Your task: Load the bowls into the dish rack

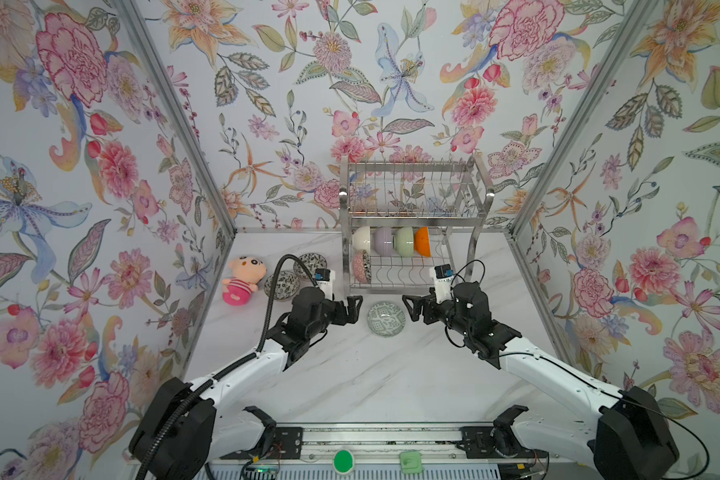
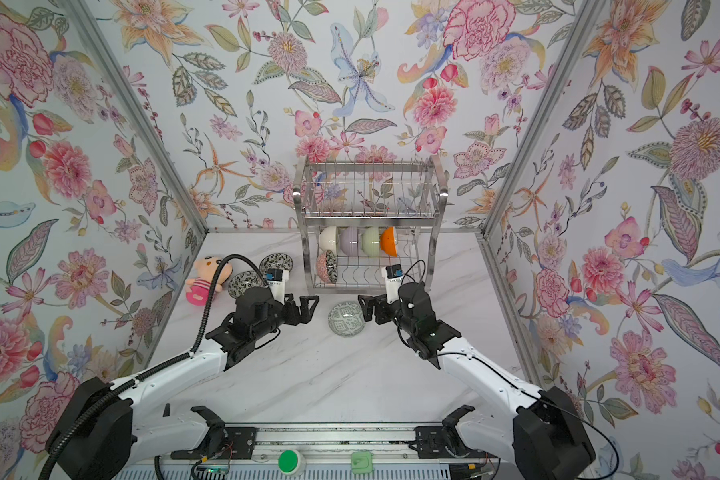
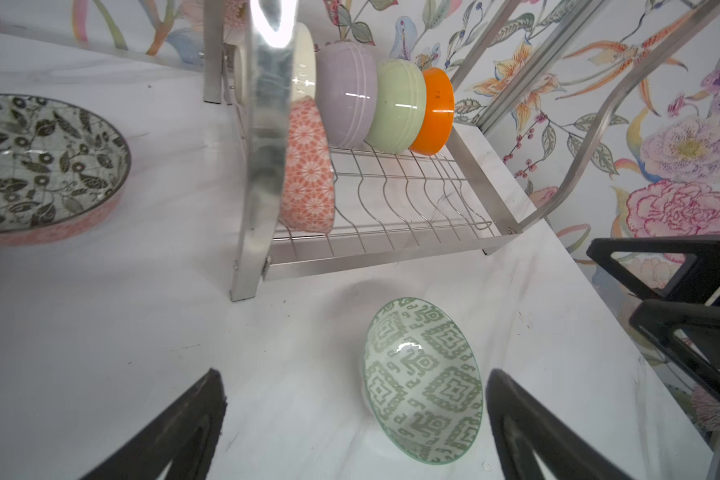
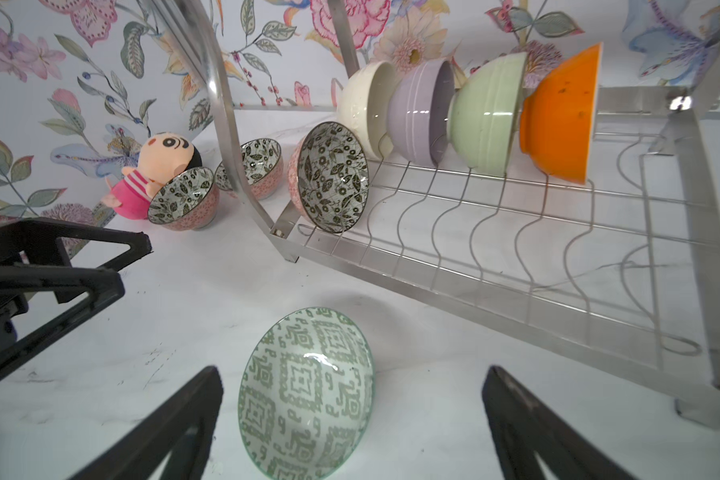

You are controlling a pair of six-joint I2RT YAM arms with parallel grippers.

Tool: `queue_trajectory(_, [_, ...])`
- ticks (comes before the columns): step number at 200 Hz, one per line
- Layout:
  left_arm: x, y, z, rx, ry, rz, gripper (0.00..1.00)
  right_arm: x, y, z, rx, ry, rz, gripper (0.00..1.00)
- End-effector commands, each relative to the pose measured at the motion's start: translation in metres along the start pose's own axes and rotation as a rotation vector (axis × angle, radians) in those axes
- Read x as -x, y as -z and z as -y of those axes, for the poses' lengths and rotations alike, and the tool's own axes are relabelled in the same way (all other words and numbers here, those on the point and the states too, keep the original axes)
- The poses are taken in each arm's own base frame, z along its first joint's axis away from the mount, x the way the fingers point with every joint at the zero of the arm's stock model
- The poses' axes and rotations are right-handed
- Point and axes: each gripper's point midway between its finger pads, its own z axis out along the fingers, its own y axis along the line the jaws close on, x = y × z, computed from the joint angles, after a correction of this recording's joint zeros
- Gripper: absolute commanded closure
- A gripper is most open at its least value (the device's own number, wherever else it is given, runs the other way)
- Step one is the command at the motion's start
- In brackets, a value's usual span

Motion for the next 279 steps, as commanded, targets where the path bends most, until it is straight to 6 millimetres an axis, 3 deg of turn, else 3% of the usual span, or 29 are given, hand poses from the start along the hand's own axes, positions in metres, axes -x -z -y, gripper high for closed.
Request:
queue_trajectory(1, [-0.008,0.011,-0.001,-0.110,0.119,0.013,0.01,-0.014,-0.017,-0.010,-0.043,0.032,-0.069,0.01])
queue_trajectory(25, [-0.021,0.017,-0.011,-0.143,0.190,0.015,0.01,-0.033,-0.039,-0.032,-0.033,0.061,-0.137,0.00])
queue_trajectory(82, [-0.040,0.026,-0.025,-0.195,0.317,0.028,0.01,-0.067,-0.078,-0.066,-0.066,0.175,-0.290,0.16])
queue_trajectory(182, [-0.048,0.023,-0.032,-0.171,0.326,0.010,0.01,-0.117,-0.105,-0.084,-0.078,0.227,-0.448,0.45])
queue_trajectory(247, [-0.048,0.021,-0.037,-0.144,0.308,0.003,0.01,-0.118,-0.108,-0.083,-0.090,0.243,-0.461,0.71])
queue_trajectory(279, [-0.049,0.021,-0.037,-0.136,0.307,0.001,0.01,-0.109,-0.103,-0.080,-0.082,0.229,-0.445,0.90])
